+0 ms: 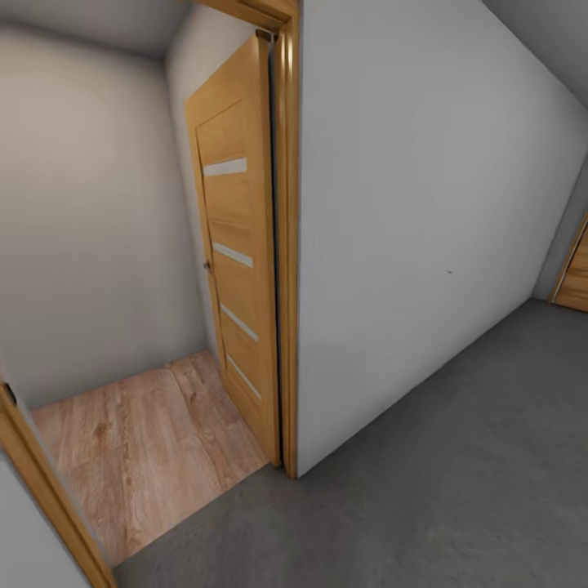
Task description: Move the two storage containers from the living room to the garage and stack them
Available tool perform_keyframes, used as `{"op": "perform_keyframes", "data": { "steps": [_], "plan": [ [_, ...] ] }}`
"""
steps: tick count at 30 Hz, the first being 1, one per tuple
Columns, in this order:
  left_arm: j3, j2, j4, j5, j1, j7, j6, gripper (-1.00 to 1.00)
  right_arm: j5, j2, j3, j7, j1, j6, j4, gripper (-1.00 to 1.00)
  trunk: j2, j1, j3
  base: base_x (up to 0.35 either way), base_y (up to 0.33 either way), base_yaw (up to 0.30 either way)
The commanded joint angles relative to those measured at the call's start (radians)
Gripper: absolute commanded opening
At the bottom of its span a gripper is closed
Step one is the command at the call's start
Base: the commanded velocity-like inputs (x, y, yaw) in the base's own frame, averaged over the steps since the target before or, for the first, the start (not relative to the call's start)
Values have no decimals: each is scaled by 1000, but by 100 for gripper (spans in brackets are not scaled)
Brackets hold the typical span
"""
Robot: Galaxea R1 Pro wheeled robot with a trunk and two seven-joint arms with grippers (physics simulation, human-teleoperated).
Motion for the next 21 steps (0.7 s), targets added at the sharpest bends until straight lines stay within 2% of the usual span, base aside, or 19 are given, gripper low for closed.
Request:
{"op": "perform_keyframes", "data": {
  "steps": [1,9,21],
  "plan": [
    [-1,0,1,9,-1,-5,-3,100,-11,0,7,7,-1,-5,3,100,-2,1,-2,322,0,0],
    [-1,0,1,9,-1,-5,-3,100,-11,0,7,7,-1,-5,3,100,-2,1,-2,322,0,9],
    [-1,1,1,9,-1,-5,-4,100,-11,0,7,7,-1,-6,3,100,-2,1,-2,322,0,248]
  ]
}}
